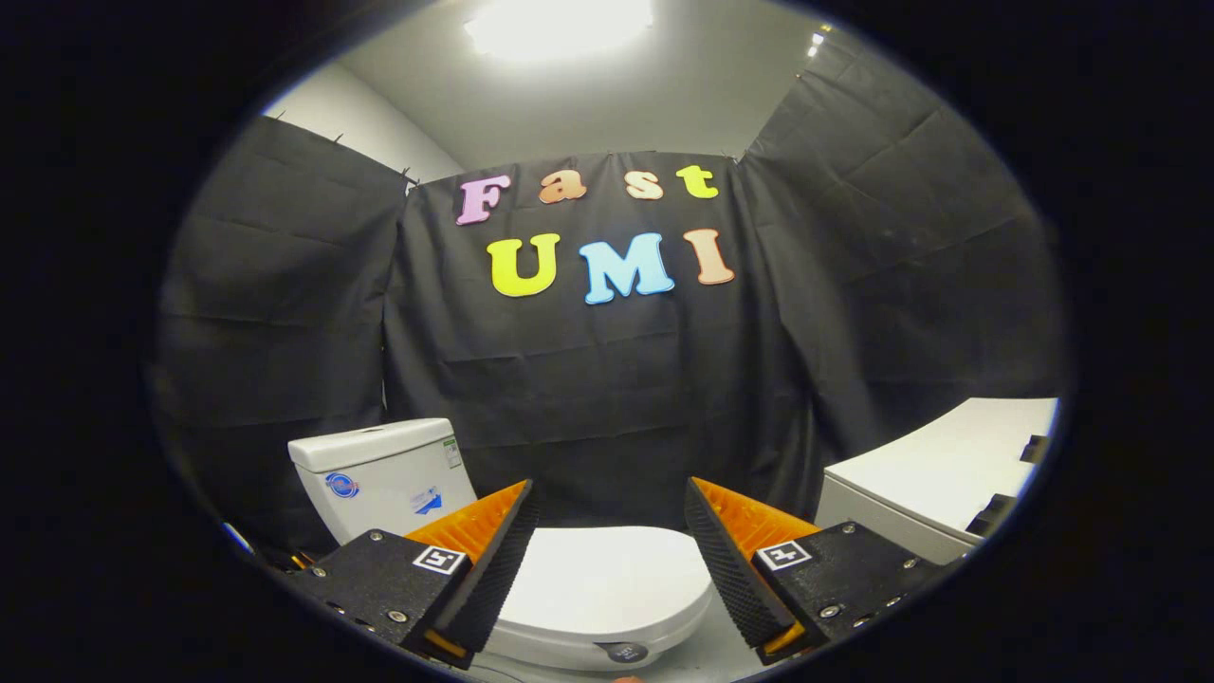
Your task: Open the toilet lid.
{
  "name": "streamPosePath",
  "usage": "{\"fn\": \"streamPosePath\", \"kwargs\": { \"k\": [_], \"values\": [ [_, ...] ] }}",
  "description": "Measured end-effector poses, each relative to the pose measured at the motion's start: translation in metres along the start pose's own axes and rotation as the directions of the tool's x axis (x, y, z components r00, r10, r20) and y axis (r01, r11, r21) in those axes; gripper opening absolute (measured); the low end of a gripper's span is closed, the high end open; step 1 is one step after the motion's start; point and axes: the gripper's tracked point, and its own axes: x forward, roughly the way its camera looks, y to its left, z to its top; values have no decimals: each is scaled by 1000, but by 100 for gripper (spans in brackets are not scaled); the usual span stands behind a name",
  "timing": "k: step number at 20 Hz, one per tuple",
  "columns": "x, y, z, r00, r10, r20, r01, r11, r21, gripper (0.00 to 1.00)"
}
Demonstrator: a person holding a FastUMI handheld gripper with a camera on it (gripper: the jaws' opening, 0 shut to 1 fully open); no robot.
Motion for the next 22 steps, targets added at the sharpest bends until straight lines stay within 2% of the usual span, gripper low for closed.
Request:
{"fn": "streamPosePath", "kwargs": {
  "k": [4, 11, 14, 19, 22],
  "values": [
    [8, 0, -24, 997, 43, -60, -37, 995, 97, 95],
    [25, -18, -76, 978, 72, -198, -15, 962, 273, 95],
    [31, -20, -101, 958, 108, -266, -9, 938, 348, 95],
    [35, -31, -141, 923, 133, -361, 51, 889, 456, 95],
    [32, -32, -167, 892, 164, -420, 98, 839, 536, 95]
  ]
}}
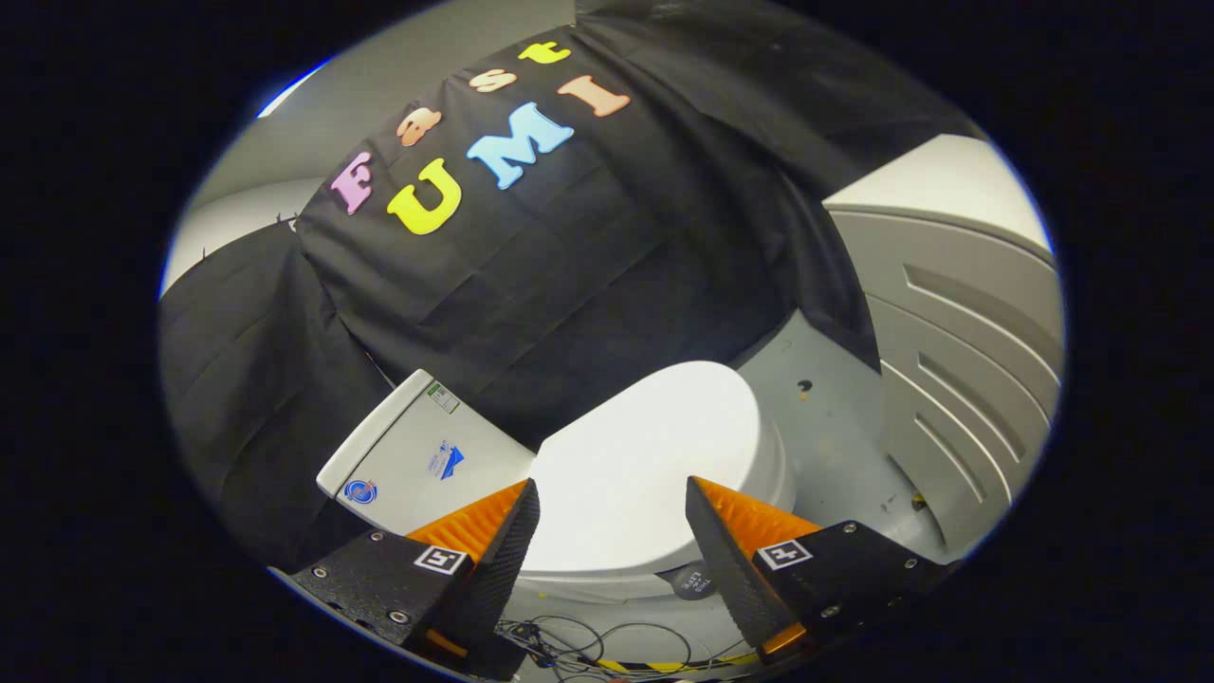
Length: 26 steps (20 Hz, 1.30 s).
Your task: Open the toilet lid.
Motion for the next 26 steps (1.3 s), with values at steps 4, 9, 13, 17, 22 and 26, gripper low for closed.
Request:
{"fn": "streamPosePath", "kwargs": {
  "k": [4, 9, 13, 17, 22, 26],
  "values": [
    [7, -21, -27, 998, -14, -67, 20, 997, 77, 95],
    [22, -38, -47, 990, -22, -142, 44, 988, 151, 95],
    [33, -48, -60, 981, -28, -193, 64, 981, 184, 95],
    [37, -60, -73, 973, -21, -229, 75, 970, 230, 94],
    [46, -76, -98, 959, -23, -283, 105, 954, 280, 94],
    [47, -77, -107, 955, 24, -294, 92, 923, 373, 85]
  ]
}}
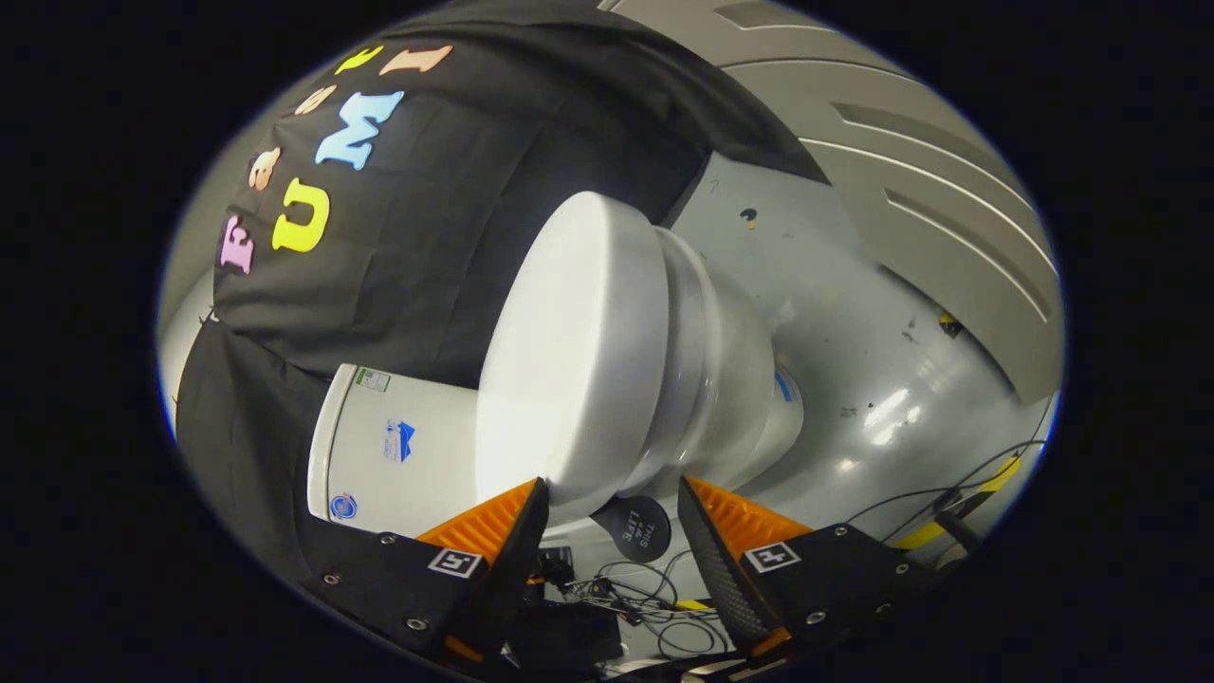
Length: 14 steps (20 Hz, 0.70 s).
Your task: Open the toilet lid.
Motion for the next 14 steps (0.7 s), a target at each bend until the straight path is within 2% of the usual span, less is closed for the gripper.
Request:
{"fn": "streamPosePath", "kwargs": {
  "k": [4, 9, 14],
  "values": [
    [-2, -2, -9, 1000, 23, -10, -23, 999, 32, 74],
    [-2, -10, -17, 999, 21, -27, -19, 997, 81, 67],
    [5, -14, -30, 997, 44, -67, -34, 989, 147, 49]
  ]
}}
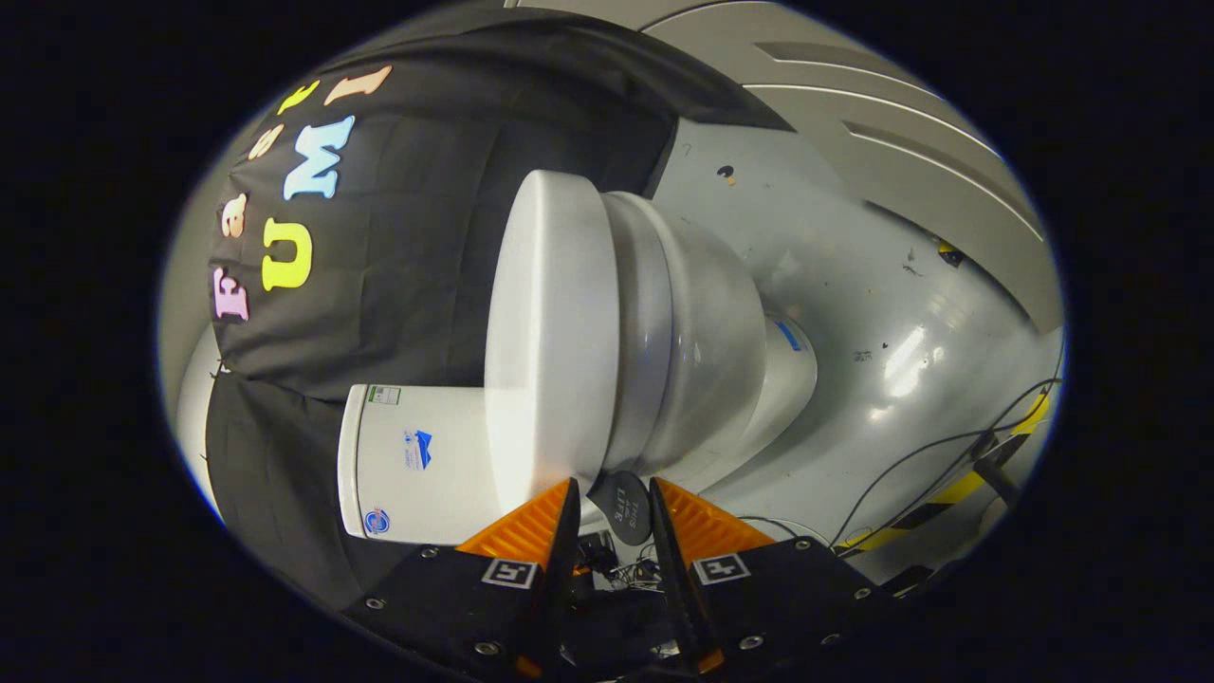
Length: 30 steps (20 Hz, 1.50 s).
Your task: Open the toilet lid.
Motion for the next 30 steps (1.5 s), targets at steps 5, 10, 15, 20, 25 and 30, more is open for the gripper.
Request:
{"fn": "streamPosePath", "kwargs": {
  "k": [5, 10, 15, 20, 25, 30],
  "values": [
    [6, -1, -5, 999, 23, -26, -21, 998, 60, 37],
    [7, -8, -2, 1000, 15, -23, -13, 996, 91, 14],
    [4, 3, -2, 1000, -15, 19, 14, 999, 36, 0],
    [-5, 23, -1, 996, -70, 53, 73, 995, -64, 0],
    [-17, 53, 2, 990, -106, 93, 120, 978, -168, 0],
    [-28, 87, 1, 977, -122, 176, 172, 937, -305, 0]
  ]
}}
